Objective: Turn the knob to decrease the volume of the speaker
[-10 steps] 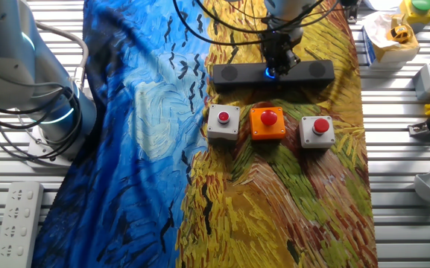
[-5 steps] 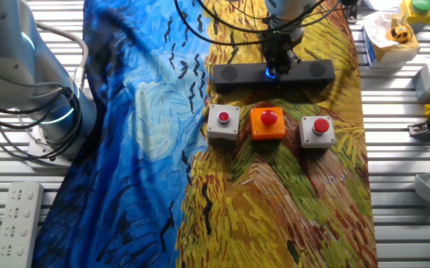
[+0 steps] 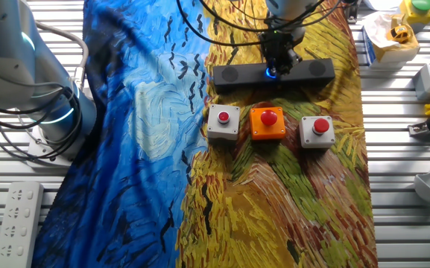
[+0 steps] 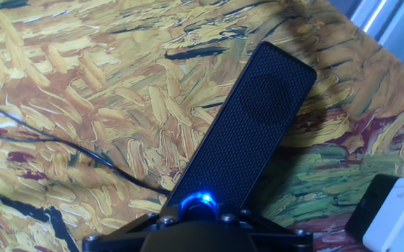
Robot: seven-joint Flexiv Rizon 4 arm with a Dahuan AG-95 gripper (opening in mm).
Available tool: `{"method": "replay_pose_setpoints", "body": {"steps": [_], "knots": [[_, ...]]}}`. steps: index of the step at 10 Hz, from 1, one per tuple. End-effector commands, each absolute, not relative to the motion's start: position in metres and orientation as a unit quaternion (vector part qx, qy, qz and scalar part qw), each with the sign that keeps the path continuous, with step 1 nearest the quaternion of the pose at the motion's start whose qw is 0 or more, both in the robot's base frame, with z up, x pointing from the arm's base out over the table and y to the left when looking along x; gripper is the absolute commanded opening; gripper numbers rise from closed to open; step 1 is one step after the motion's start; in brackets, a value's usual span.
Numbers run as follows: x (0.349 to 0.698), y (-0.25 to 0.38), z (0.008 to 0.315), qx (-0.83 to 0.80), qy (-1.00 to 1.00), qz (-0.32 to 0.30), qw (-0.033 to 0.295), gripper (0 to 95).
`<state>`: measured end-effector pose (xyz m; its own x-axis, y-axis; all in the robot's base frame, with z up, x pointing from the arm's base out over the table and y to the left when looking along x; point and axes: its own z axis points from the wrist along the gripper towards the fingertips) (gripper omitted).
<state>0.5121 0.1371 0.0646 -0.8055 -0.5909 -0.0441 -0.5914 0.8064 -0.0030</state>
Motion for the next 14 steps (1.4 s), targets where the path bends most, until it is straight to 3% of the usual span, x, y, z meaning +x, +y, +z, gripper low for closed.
{"method": "replay_pose_setpoints", "body": {"steps": [1, 14], "knots": [[0.5116, 0.1373, 0.0638, -0.319, 0.948, 0.005, 0.02, 0.0], [0.5115, 0.1372, 0.0639, -0.394, 0.919, -0.001, 0.018, 0.0]]}}
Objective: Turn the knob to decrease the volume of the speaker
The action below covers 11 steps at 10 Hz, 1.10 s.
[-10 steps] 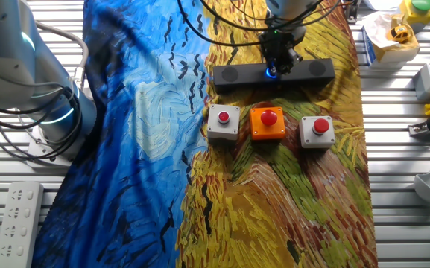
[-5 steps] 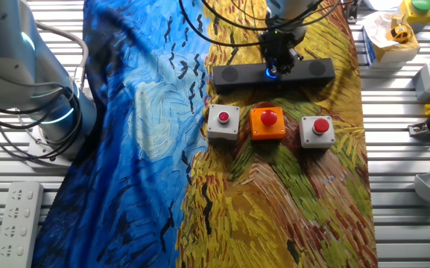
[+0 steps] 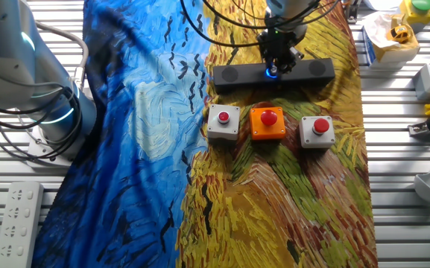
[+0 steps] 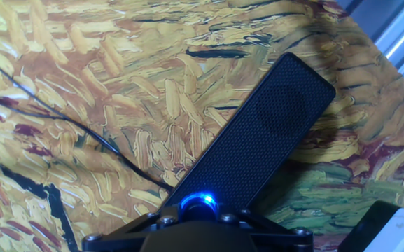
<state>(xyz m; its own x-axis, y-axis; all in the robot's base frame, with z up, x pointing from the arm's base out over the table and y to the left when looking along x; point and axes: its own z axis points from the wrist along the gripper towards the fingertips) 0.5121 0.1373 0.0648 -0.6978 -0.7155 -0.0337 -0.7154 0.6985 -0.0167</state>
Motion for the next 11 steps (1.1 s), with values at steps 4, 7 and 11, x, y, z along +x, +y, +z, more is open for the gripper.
{"method": "replay_pose_setpoints", "body": {"steps": [4, 7, 11], "knots": [[0.5114, 0.1373, 0.0642, -0.436, 0.9, -0.004, 0.017, 0.0], [0.5112, 0.1374, 0.0648, -0.467, 0.884, -0.004, 0.017, 0.0], [0.5112, 0.1374, 0.0648, -0.506, 0.863, -0.007, 0.016, 0.0]]}}
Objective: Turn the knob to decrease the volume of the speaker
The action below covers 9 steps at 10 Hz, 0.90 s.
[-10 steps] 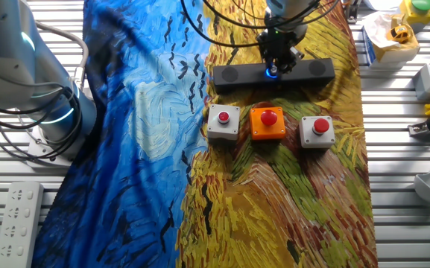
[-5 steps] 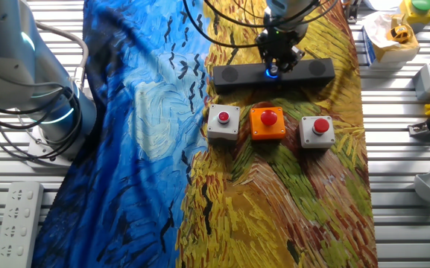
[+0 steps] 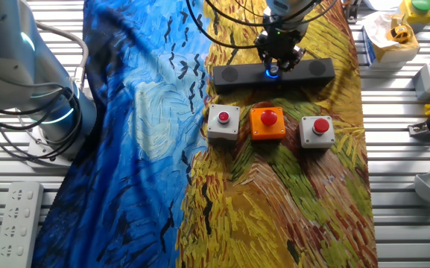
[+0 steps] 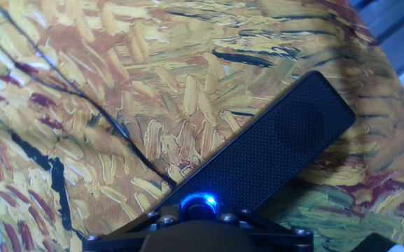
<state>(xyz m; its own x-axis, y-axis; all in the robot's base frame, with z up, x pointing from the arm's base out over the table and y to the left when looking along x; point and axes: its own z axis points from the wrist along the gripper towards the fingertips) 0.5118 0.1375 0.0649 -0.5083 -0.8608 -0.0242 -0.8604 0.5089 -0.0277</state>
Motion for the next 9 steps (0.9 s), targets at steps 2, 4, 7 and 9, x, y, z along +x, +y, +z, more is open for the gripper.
{"method": "replay_pose_setpoints", "body": {"steps": [2, 4, 7, 9], "knots": [[0.5112, 0.1374, 0.0648, -0.526, 0.85, -0.008, 0.016, 0.0], [0.5112, 0.1374, 0.0648, -0.542, 0.84, -0.01, 0.014, 0.0], [0.5112, 0.1374, 0.0648, -0.579, 0.815, -0.014, 0.013, 0.0], [0.5112, 0.1374, 0.0648, -0.605, 0.796, -0.017, 0.013, 0.0]]}}
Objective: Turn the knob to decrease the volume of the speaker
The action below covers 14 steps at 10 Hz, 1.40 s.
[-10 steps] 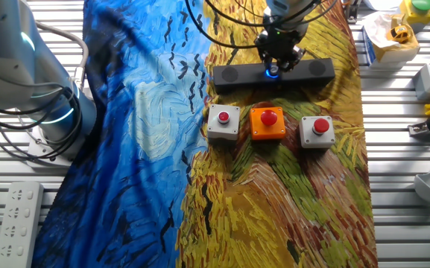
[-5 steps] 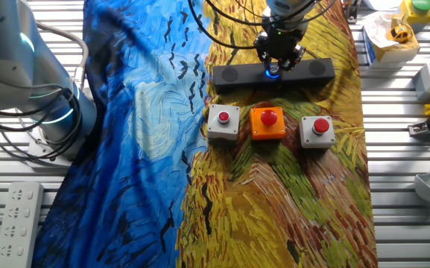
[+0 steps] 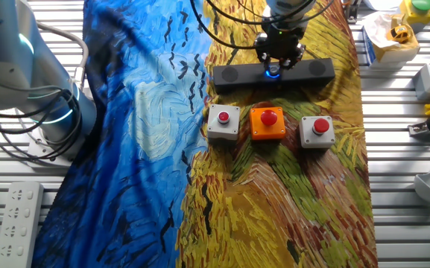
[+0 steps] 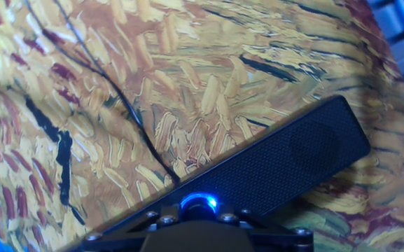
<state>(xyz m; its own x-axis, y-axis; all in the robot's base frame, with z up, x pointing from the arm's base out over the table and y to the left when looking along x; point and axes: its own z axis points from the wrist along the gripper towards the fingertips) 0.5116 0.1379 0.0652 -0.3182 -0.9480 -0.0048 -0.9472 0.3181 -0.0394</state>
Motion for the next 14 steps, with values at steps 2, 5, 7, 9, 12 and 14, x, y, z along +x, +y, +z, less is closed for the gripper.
{"method": "replay_pose_setpoints", "body": {"steps": [2, 5, 7, 9, 12, 14], "knots": [[0.5112, 0.1374, 0.0648, -0.645, 0.764, -0.022, 0.012, 0.0], [0.5112, 0.1374, 0.0648, -0.704, 0.709, -0.026, 0.01, 0.0], [0.5112, 0.1374, 0.0648, -0.745, 0.666, -0.032, 0.01, 0.0], [0.5113, 0.1374, 0.0648, -0.779, 0.626, -0.04, 0.007, 0.0], [0.5115, 0.1375, 0.0647, -0.814, 0.579, -0.053, 0.004, 0.0], [0.5116, 0.1375, 0.0648, -0.83, 0.554, -0.061, 0.003, 0.0]]}}
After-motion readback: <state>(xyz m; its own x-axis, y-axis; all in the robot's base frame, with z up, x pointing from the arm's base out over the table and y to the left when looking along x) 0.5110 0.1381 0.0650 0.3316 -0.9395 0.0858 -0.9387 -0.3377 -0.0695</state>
